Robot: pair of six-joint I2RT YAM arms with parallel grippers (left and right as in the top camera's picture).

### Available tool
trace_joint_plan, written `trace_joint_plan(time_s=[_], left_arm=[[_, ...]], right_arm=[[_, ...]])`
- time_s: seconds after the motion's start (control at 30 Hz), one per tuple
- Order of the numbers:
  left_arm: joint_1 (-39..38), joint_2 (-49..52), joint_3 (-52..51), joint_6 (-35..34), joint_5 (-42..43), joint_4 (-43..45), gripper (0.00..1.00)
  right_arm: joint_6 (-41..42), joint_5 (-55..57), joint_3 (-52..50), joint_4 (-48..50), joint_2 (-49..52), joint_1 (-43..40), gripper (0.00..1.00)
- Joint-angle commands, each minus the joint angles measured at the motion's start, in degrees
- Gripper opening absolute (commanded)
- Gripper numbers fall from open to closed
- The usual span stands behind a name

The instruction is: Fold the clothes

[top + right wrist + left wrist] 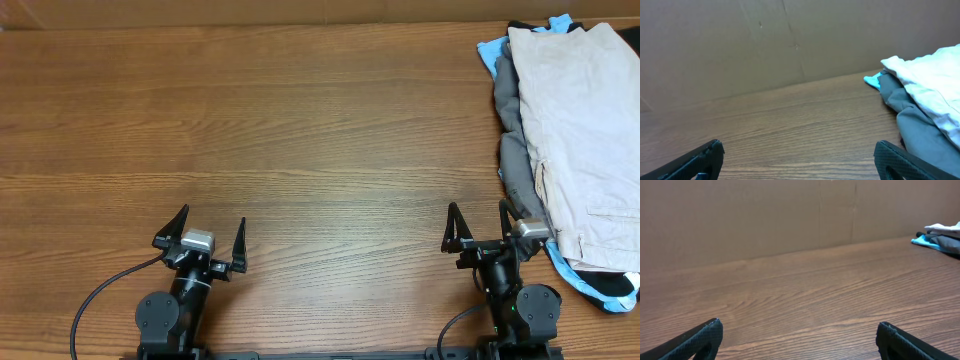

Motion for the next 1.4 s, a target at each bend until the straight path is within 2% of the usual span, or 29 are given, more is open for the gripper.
trace_joint_plan(time_s=[0.0, 0.7, 1.07, 1.2, 1.23, 1.27, 1.37], left_arm=[[0.31, 0.15, -0.20, 0.55, 0.11, 0.07, 1.00], [0.31, 0.15, -0.22, 0.55, 0.11, 0.07, 1.00], [0.31, 0.15, -0.22, 1.99, -3.39, 0.94, 1.00], [0.28, 0.15, -0.20, 1.92, 1.44, 0.11, 1.00], [0.28, 0.15, -0.20, 1.33, 2.47, 0.11, 1.00], [0.31, 0.15, -0.20, -2.32, 3.82, 0.57, 1.00], [0.31, 0.15, -0.20, -3.15, 3.58, 0.74, 1.00]], right_arm=[[-0.15, 0.55, -0.59, 0.17, -0.20, -0.17, 1.00], [-0.15, 1.14, -0.59, 0.17, -0.20, -0.17, 1.00], [-0.15, 1.14, -0.59, 0.17, -0.20, -0.17, 1.00], [-0.13, 0.94, -0.59, 0.20, -0.20, -0.17, 1.00], [-0.13, 0.92, -0.59, 0.20, -0.20, -0.17, 1.00], [0.33, 0.48, -0.59, 0.20, -0.20, -0.17, 1.00], [0.33, -2.58, -0.57, 0.83, -0.20, -0.17, 1.00]])
